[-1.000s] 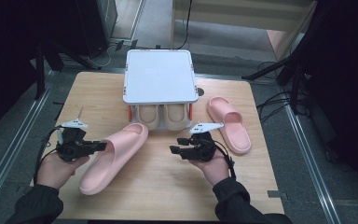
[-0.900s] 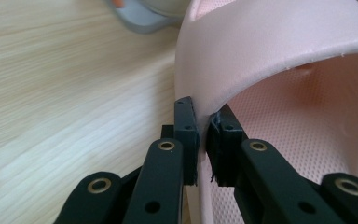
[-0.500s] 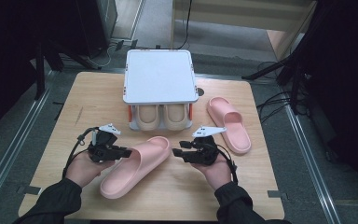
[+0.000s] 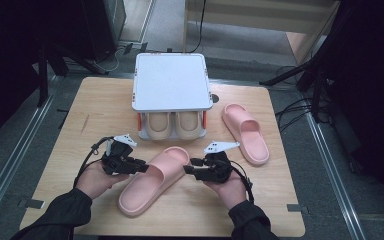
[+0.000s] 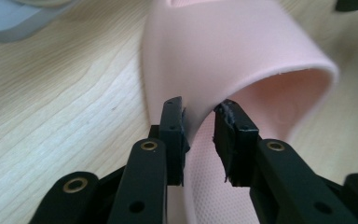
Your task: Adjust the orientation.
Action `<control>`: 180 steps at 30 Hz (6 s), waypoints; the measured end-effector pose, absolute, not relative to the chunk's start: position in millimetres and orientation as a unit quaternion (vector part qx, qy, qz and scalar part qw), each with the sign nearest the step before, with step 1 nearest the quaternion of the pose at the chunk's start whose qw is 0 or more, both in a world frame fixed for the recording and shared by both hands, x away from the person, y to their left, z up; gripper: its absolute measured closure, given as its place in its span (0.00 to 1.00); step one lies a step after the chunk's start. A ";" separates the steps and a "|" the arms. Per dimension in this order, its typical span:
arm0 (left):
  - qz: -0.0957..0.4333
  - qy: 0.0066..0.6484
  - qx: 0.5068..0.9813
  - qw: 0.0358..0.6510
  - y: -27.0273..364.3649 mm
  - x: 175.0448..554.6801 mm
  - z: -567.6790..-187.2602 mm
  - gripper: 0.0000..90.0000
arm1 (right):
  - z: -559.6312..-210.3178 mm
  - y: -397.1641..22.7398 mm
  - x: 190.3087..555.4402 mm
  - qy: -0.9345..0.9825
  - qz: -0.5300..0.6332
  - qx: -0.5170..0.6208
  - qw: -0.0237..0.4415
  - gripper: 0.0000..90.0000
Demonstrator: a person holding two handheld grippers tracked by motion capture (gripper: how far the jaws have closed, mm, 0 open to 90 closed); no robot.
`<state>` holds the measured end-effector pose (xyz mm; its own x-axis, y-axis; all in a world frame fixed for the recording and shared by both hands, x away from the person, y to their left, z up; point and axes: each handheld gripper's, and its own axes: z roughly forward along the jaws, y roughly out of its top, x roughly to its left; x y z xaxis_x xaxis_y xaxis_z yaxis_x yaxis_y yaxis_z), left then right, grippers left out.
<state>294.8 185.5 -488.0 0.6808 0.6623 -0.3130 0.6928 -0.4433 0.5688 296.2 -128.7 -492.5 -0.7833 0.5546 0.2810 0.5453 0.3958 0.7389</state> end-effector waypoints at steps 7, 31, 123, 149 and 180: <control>-0.020 0.399 0.836 0.377 204.0 291.0 -475.0 0.86 | -495.9 -121.6 289.1 0.837 0.433 0.334 0.005 0.79; -0.058 0.415 0.840 0.343 194.0 288.0 -502.7 0.91 | -508.6 -96.4 295.7 0.846 0.411 0.339 0.005 0.95; -0.025 0.465 0.798 0.383 254.6 277.8 -488.6 0.47 | -504.6 -268.0 424.4 0.757 0.405 0.506 0.085 0.67; -0.020 0.469 0.792 0.390 259.5 273.7 -488.5 0.47 | -478.0 -271.0 427.2 0.730 0.413 0.530 0.127 0.95; -0.029 0.407 0.823 0.396 219.6 300.3 -481.0 0.76 | -455.5 -224.2 316.1 0.777 0.423 0.458 0.089 0.95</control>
<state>300.3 219.6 -481.0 0.6673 0.6468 -0.3694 0.6922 -0.3554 0.6282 316.1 -224.2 -455.5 -0.5650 0.7867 0.2488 0.6358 0.2229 0.7390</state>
